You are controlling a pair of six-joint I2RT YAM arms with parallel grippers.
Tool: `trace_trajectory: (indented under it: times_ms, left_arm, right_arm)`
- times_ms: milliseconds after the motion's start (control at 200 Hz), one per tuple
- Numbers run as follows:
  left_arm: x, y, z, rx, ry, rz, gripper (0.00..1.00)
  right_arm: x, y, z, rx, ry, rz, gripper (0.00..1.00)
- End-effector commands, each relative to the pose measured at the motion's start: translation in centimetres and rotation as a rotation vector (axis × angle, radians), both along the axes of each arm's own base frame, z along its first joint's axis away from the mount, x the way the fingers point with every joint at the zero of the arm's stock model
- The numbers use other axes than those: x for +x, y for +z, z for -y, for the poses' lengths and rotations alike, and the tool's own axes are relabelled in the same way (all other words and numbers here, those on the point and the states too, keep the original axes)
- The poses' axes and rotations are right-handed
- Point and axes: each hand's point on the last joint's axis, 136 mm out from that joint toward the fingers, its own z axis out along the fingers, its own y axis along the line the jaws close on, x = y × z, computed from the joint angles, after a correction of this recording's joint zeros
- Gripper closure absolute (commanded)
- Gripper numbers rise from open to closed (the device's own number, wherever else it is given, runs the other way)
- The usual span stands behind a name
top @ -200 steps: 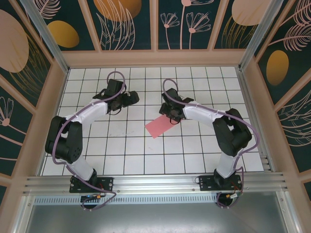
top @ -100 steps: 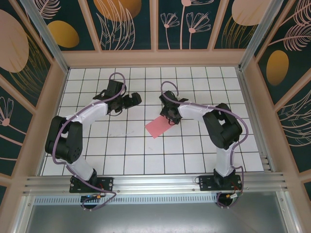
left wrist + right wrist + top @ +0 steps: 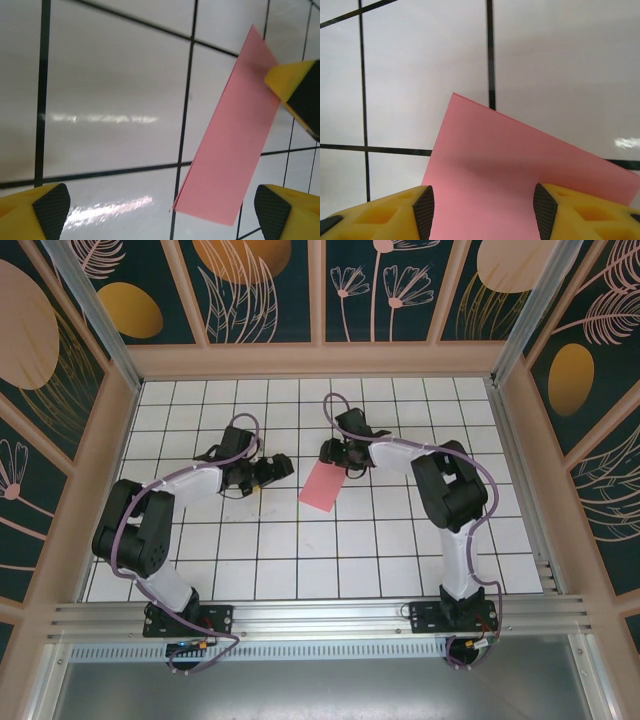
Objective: Fold a paper plane with a square sheet of paper (pick it up from the middle)
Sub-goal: Rotate the paper at the center of the table.
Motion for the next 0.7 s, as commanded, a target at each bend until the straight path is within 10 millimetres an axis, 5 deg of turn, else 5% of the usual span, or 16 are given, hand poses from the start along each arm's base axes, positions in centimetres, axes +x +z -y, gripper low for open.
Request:
trace_trajectory:
  times_ms: [0, 360, 696]
  left_arm:
    - [0.5, 2.3, 0.1, -0.048, 0.027, 0.053, 0.03]
    - [1.2, 1.5, -3.7, 0.038, 0.169, 0.055, 0.01]
    - [0.5, 1.2, -3.3, 0.011, 0.15, 0.034, 0.01]
  right_arm:
    - [-1.2, 1.4, -2.3, -0.015, 0.067, 0.004, 0.43]
    - [-8.8, -1.5, -7.3, -0.047, 0.11, -0.118, 0.56]
    - [-14.9, -3.1, -5.1, -0.068, 0.176, -0.231, 0.56]
